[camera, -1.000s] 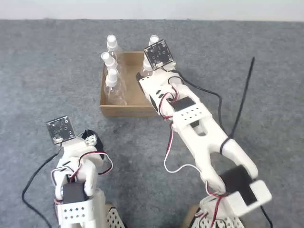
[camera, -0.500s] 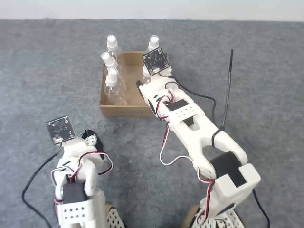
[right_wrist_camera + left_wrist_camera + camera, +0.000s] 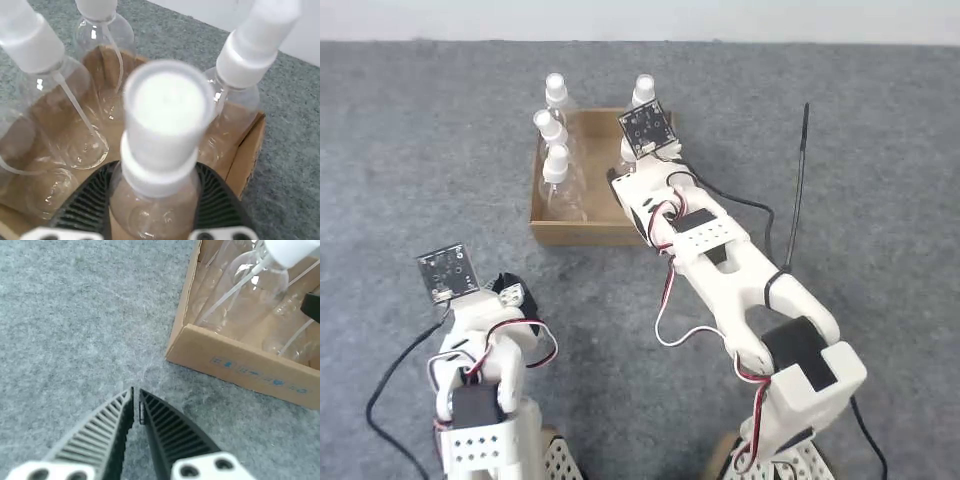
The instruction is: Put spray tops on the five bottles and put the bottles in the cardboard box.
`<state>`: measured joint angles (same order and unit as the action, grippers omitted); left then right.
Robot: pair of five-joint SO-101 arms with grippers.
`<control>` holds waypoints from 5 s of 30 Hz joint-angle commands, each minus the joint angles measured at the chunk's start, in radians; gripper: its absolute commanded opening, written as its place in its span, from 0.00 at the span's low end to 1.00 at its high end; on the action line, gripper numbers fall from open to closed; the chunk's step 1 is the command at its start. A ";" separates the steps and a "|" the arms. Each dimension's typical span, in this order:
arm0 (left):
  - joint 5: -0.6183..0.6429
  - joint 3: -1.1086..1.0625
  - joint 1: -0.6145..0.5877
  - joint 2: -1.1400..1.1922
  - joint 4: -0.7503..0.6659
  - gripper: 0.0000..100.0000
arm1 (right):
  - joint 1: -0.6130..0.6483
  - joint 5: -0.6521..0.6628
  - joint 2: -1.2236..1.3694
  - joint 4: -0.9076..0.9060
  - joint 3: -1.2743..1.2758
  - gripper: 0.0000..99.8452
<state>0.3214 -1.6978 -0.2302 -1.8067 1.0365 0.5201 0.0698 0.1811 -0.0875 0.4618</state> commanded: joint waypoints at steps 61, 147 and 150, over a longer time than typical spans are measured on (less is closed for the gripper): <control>-0.014 0.013 0.000 -0.015 0.005 0.01 | 0.054 -0.041 -0.346 -0.555 -0.025 0.35; -0.009 0.013 0.002 -0.014 0.226 0.01 | -0.061 -0.041 -1.997 -0.975 1.221 0.02; -0.009 0.013 0.002 -0.014 0.226 0.01 | -0.062 -0.041 -1.997 -1.026 1.221 0.02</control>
<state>0.3184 -1.6978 -0.2302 -1.8067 1.2574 0.4695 0.0376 -1.8029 -1.0541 1.6617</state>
